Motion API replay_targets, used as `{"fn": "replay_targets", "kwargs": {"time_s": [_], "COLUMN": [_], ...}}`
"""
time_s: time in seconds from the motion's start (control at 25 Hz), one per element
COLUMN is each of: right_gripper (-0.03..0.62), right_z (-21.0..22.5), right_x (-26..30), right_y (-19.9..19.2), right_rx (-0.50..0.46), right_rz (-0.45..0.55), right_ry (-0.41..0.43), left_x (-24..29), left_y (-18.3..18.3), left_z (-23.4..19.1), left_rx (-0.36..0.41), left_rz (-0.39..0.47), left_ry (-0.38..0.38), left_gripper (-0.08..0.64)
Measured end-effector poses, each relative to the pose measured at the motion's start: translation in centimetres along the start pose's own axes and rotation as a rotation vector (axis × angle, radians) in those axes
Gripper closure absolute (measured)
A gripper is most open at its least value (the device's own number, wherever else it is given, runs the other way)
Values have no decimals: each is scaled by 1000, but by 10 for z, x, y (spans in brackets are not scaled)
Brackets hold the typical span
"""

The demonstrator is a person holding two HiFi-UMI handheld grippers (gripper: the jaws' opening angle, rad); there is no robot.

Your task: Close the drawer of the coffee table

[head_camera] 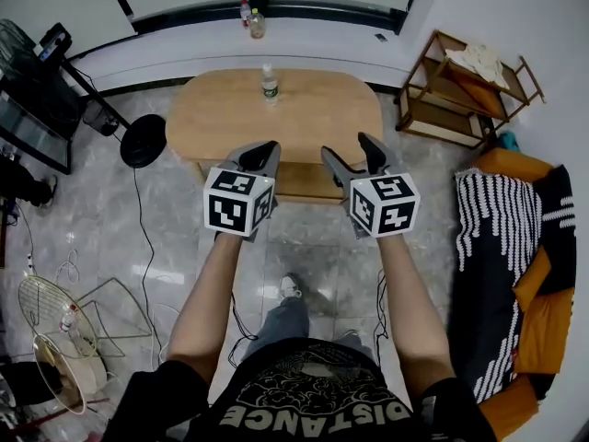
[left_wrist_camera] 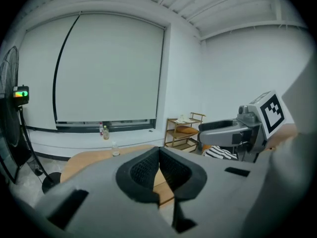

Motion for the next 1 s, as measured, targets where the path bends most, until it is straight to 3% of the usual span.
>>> {"fn": "replay_targets", "kwargs": {"time_s": [0.44,1.0], "right_gripper": [272,272], "right_z": [19,43], "right_x": [10,32], "right_y": [-69,-227], "right_rx": [49,114], "right_rz": [-22,36], "right_ry": [18,83], "left_x": [35,94], "left_y": [-51,-188], "left_z": [16,42], "left_rx": [1,49], "left_rz": [-27,-3], "left_ry": [-10,45], "left_gripper": [557,558]}}
Point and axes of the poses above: the fingertips, and each gripper's own axes: x forward along the fingers, z to its right, y out of its top, the point moved 1 cm from there along -x, backward along the fingers, and after that the axes turned 2 degrees about -x, right-handed, at the moved point
